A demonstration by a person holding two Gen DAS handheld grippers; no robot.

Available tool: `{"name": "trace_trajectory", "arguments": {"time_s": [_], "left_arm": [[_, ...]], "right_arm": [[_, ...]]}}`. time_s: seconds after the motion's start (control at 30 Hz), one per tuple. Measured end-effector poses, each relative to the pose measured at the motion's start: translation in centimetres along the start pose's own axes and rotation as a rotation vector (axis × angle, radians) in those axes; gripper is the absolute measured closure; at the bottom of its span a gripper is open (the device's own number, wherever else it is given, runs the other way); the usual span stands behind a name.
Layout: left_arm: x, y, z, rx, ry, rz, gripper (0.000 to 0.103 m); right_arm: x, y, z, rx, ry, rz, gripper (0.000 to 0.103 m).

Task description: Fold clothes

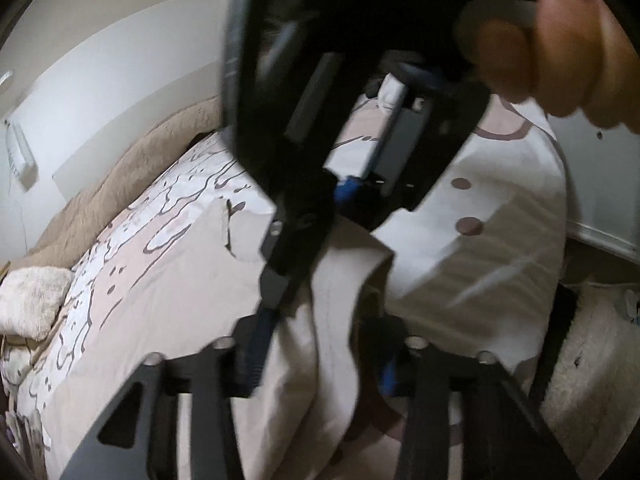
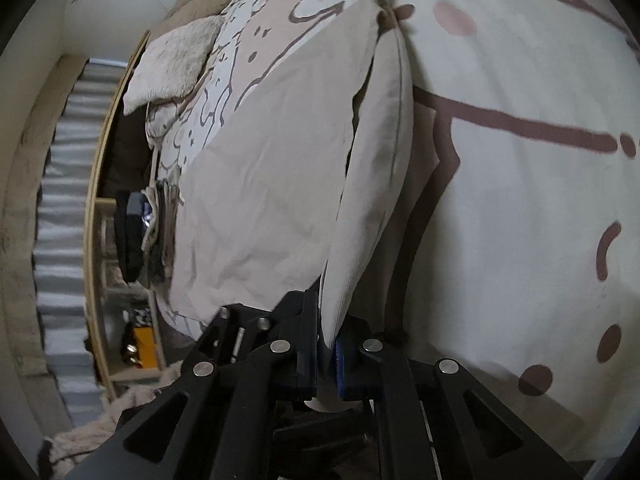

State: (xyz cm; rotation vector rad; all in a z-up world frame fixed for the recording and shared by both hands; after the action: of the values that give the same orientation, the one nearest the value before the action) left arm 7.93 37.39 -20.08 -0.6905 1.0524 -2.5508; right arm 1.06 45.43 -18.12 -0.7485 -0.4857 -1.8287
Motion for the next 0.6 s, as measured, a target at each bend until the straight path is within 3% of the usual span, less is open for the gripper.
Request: {"name": "trace_trajectory", "arguments": {"time_s": [0.1,0.17,0.27,0.33,0.37,0.4,0.5,0.6], "left_arm": [[0.8,0.2,-0.2,0.003,0.001,0.031,0.081],[1.6,0.2,-0.2,0.0,0.008,0.068,0.096],[2.8,0.3,-0.3,-0.005,0.037,0.13,0.099],[3.2,0.1,-0.2,-0.018,0.048,0.152,0.099],[3.4,0.1,-0.1,-0.025,0.054,0.161,0.099],[3.6,0.1,0.0,-0.029,0.062,0.17,0.099],[3.8,0.2,0.3,-0.038,0.087,0.209,0.099],[5.0,-0.1,0.7,-0.052,0.124,0.273,0.099]], "right_arm": [[-0.6,0.0,0.0,0.0,-0.042,-0.062,0.095],[-1.1,0.1,0.1,0.006,-0.078,-0.122,0.095],[-1.8,-0.2,1.2,-0.051,-0.09,-0.191,0.092],[-1.7,-1.0,2.6,-0.12,-0.071,-0.168,0.063],[-1.6,-1.5,3.4,-0.155,-0.061,-0.155,0.023],[-1.5,-2.2,4.2,-0.204,-0.077,-0.148,0.014],[-1.2,-4.7,5.0,-0.243,-0.129,-0.133,0.014],[-1.4,-8.8,3.9,-0.226,-0.151,-0.118,0.014]]}}
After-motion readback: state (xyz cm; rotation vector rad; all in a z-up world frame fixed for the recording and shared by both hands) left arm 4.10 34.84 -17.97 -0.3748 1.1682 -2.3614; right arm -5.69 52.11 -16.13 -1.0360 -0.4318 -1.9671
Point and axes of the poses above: each gripper's, at about its wrist camera, not at the fingertips, and z roughly against the way its jaws point, x to its left, y to its underside, the point moved 4 cm from there along -z, roughly the way its jaws point, and after that the axes turned 2 degrees about y, right-handed, at the moved point
